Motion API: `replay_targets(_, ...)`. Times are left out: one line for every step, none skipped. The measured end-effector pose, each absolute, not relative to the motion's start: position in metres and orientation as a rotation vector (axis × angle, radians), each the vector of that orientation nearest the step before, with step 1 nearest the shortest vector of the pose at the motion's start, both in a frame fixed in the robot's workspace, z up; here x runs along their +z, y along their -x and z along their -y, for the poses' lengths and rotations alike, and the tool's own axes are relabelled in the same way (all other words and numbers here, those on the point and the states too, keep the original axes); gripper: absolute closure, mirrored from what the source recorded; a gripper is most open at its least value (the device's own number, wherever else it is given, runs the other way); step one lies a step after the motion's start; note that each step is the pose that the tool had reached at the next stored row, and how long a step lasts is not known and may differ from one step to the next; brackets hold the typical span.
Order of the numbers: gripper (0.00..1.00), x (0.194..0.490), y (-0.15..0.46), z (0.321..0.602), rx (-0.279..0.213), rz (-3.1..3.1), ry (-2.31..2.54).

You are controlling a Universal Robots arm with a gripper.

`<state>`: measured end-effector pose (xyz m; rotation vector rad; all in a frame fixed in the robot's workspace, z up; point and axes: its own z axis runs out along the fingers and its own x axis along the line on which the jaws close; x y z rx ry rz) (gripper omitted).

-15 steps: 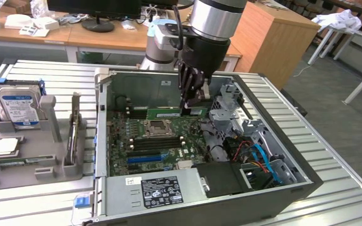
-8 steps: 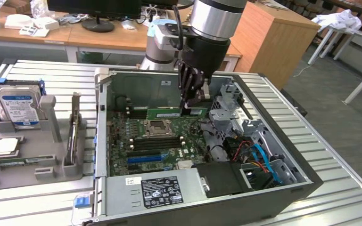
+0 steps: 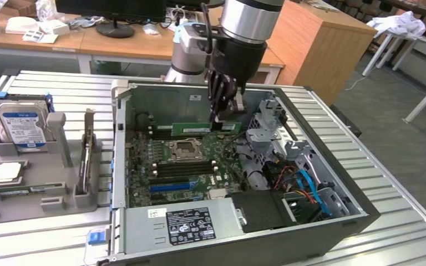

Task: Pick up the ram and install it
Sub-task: 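Insert the ram into the slot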

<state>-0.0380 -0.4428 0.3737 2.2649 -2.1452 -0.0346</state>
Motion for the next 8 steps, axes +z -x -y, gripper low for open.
replay_targets(0.87, 0.374, 0.038, 0.439, -0.034, 2.145, -2.264)
replay_targets(0.87, 0.374, 0.038, 0.435, -0.034, 2.145, -2.264)
replay_targets(0.87, 0.374, 0.038, 0.431, -0.033, 2.145, -2.264)
replay_targets(0.87, 0.374, 0.038, 0.426, -0.033, 2.144, -2.264)
replay_targets(0.87, 0.374, 0.038, 0.423, -0.032, 2.144, -2.264)
replay_targets(0.87, 0.373, 0.038, 0.421, -0.032, 2.144, -2.263)
replay_targets(0.87, 0.373, 0.038, 0.418, -0.032, 2.144, -2.264)
replay_targets(0.87, 0.373, 0.038, 0.415, -0.032, 2.144, -2.263)
